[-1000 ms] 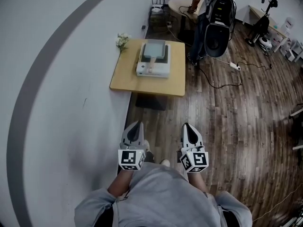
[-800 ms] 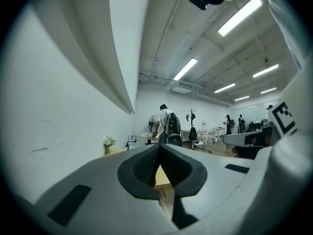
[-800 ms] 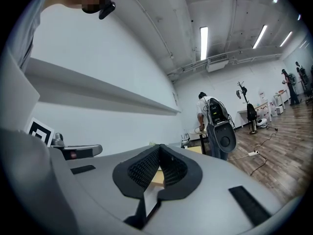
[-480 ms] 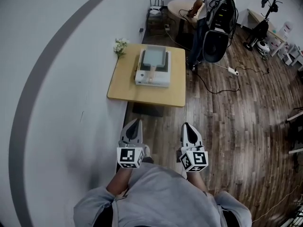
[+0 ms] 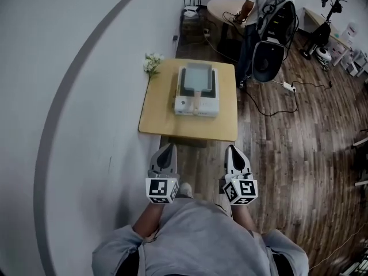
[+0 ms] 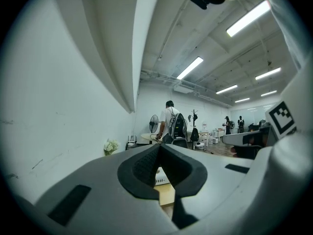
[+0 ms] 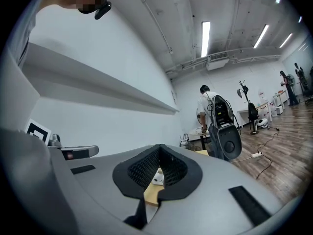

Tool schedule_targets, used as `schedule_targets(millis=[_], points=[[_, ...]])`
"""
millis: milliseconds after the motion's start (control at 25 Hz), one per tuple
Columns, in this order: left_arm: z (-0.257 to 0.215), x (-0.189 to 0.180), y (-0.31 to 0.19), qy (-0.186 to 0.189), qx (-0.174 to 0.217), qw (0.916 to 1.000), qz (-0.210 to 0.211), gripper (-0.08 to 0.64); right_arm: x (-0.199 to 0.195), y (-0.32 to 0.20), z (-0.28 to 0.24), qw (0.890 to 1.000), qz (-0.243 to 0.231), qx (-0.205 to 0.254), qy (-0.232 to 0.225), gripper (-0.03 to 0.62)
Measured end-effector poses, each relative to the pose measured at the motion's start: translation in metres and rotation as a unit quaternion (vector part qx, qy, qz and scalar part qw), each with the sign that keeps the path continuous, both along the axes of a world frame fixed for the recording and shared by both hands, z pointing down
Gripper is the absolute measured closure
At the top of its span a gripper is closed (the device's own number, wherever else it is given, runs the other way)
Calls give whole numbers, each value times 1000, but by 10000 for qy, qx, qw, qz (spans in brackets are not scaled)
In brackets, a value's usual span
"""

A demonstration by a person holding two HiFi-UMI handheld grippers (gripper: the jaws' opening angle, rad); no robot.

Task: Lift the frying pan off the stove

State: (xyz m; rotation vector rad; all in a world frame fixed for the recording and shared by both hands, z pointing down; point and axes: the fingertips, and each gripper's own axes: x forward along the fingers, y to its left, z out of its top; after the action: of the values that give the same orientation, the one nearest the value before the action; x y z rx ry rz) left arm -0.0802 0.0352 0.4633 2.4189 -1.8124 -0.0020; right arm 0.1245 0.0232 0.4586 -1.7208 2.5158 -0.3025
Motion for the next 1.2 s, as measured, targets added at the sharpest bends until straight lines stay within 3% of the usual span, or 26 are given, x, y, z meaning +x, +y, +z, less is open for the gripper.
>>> schedule_targets(millis=[400, 1200], points=[[13, -45, -45, 62, -130, 9999, 3, 558, -35, -37, 12, 9997, 93, -203, 96, 594], [22, -35, -187, 159, -166, 9995, 203, 558, -42, -182, 20, 9997, -79, -208, 137, 594]])
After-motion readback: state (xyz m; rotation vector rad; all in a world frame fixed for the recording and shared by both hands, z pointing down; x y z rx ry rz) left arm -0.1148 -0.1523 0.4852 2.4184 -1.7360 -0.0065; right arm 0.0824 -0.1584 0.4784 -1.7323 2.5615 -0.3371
